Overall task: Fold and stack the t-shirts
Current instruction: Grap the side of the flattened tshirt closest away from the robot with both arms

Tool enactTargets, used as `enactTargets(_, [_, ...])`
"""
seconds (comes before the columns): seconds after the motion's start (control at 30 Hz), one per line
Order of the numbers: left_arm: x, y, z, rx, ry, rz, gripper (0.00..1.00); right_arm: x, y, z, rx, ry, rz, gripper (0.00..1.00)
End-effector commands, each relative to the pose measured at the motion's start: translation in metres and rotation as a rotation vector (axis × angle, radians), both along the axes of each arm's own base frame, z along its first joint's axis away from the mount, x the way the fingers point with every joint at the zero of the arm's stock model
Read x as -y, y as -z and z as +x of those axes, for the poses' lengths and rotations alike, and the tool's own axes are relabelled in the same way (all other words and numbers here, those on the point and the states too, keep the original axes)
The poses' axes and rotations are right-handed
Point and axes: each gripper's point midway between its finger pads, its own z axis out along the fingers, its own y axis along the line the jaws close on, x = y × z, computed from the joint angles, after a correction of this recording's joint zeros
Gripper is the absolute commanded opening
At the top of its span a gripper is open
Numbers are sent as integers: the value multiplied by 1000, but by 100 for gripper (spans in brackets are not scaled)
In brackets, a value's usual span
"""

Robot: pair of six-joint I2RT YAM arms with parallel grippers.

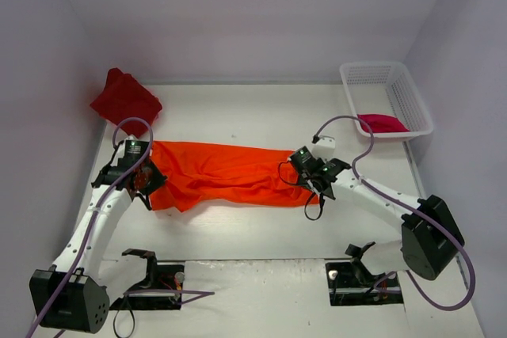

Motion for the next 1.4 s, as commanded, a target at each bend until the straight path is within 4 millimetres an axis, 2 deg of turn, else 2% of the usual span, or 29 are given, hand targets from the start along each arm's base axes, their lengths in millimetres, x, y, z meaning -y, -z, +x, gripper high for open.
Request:
enactTargets(0.0, [0,-15,13,66,11,-3,0,-17,-2,-15,5,-26,72,42])
enactTargets(0.07, [0,-15,14,67,11,-6,0,-22,4,-25,-5,-34,76,46])
enactTargets(0.17, [1,-15,14,66,13,-6,0,-27,12,-35,-19,-53,75,46])
enactTargets(0.7, [-3,-8,8,53,9,-10,0,-14,38,-52,-73,-24,28,44])
enactTargets(1.0, [-5,-8,8,54,8,-9,0,-10,51,-55,-86,-7,16,43])
enactTargets(1.37, [-5,-7,10,52,12,-10,0,-20,63,-43,-87,-17,-4,43])
